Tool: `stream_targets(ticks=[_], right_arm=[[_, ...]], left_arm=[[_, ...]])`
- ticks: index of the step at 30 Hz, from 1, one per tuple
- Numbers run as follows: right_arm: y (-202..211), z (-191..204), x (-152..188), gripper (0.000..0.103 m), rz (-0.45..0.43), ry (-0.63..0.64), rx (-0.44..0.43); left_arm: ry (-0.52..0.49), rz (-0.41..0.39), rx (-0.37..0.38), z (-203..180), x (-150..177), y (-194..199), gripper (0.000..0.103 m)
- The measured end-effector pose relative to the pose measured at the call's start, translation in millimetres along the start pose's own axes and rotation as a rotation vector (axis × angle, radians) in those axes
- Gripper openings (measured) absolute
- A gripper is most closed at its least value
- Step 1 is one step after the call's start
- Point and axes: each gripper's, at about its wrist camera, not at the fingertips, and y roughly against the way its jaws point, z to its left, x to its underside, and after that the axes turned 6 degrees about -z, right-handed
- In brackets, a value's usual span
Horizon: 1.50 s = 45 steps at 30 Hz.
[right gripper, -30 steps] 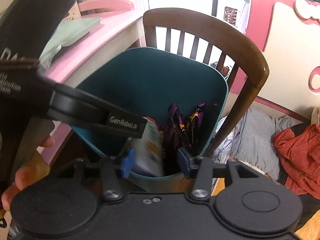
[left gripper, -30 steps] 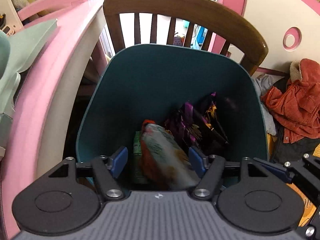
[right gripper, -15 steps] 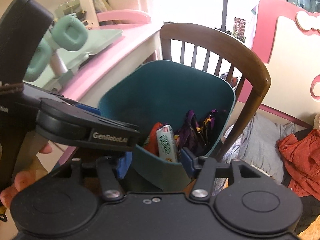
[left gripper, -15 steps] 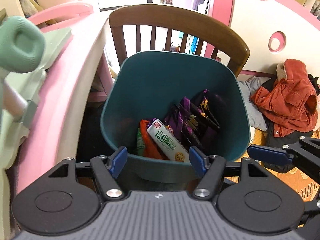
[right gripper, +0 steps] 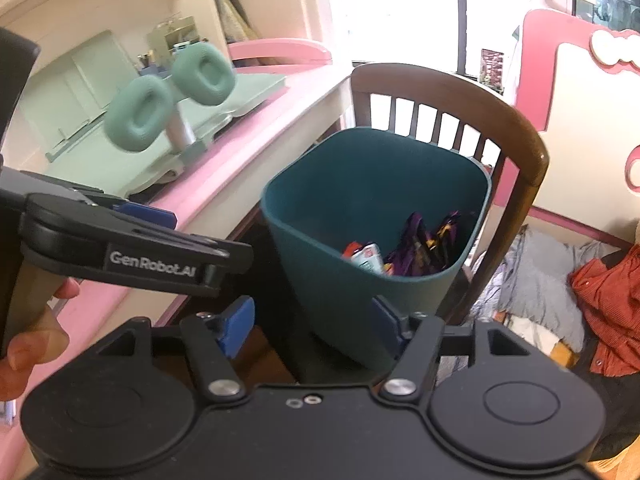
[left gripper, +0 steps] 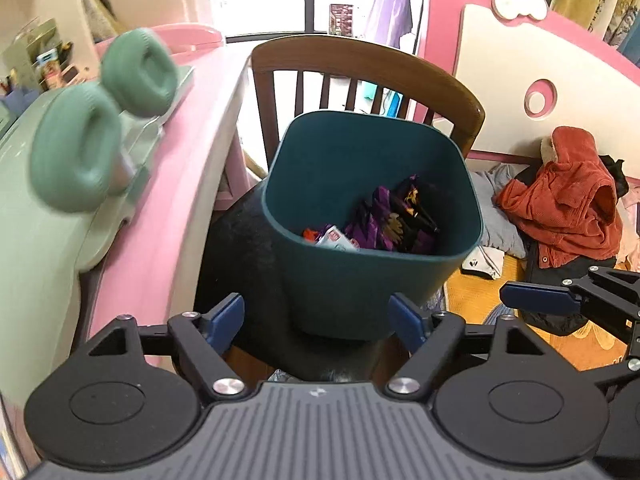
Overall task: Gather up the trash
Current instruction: 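Lower both tools back down to the trash under the chair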
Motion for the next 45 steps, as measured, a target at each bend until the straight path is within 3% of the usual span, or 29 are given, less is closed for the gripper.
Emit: stream_targets(ticks=[6,15,22,25,29,37,45], right_arm=[[5,13,21,0.085,-0.008,-0.005,-0.039],[6,17,56,0.101,-0.014,-0.049,-0.063],[-11,13,89,0.103,0.026,-0.096,-0.081],[-26,8,107,0.103,0.060,-0.116,-0.075],[-49,-1,135,0.103,0.103,-0.158,-0.059],[-103,-19,206,0.103,0.196,-0.240,-0.037],[-161,-23,276,0.103,0.278,-0.208,-0.038]], left_arm=[[0.051,0.019,0.003,13,33,12,0.079],[0.153,0.052,-0.017,37,78,12,0.080],[0.228,0.097,0.005,49,117,-9,0.084],[0.263,0.133,0.016,51,140,-25,0.085],[0.263,0.186,-0.020,46,174,-53,0.091],[0.243,0.297,-0.069,31,254,-118,0.091],[0.241,0.414,-0.049,7,335,-188,0.091]])
